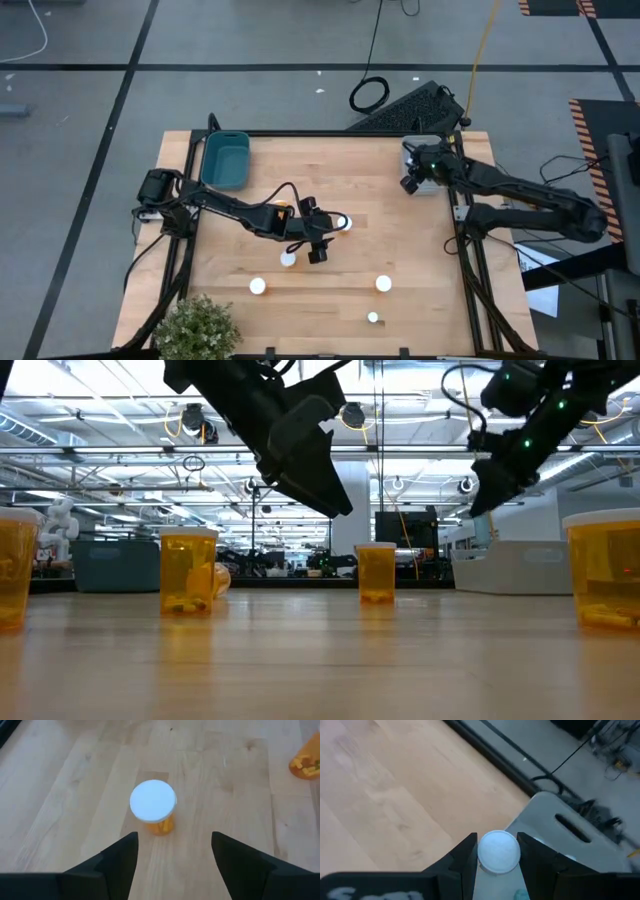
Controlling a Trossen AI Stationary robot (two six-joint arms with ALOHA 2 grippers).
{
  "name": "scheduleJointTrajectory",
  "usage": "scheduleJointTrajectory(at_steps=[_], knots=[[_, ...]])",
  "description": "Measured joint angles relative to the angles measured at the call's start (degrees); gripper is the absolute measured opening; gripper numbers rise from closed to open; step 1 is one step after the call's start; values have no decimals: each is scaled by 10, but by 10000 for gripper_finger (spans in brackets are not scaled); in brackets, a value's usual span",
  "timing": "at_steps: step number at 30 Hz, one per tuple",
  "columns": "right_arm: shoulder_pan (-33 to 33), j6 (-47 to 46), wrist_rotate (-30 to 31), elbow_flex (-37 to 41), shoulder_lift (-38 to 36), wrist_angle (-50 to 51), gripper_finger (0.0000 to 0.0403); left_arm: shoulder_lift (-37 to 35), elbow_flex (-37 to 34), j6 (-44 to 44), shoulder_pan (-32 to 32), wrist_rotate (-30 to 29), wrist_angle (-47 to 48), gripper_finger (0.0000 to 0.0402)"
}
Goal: Pick and place medicine bottles into bin by pill shape (circle, oval)
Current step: Put the blue tablet bottle into the gray bin
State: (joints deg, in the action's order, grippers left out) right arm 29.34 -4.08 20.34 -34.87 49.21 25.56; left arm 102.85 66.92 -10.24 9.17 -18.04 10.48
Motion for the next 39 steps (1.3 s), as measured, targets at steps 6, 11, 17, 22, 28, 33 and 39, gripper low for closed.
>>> scheduleJointTrajectory(at_steps=[6, 11, 17, 22, 28, 33, 39], knots=[[30, -14, -11, 47, 0, -36, 121, 0, 0, 0, 0, 0, 0, 253], [47, -15, -12, 76, 0, -66, 121, 0, 0, 0, 0, 0, 0, 253], [74, -23, -25, 121, 0, -111, 121, 0, 0, -2, 0, 0, 0, 253], [93, -36, -46, 156, 0, -158, 121, 0, 0, -2, -1, 0, 0, 253], [101, -40, -50, 160, 0, -165, 121, 0, 0, 1, -2, 0, -6, 253], [107, -47, -56, 160, 0, -163, 121, 0, 0, 1, -2, 0, -8, 253], [118, -47, -56, 161, 0, -162, 131, 0, 0, 0, -2, 0, -9, 253]])
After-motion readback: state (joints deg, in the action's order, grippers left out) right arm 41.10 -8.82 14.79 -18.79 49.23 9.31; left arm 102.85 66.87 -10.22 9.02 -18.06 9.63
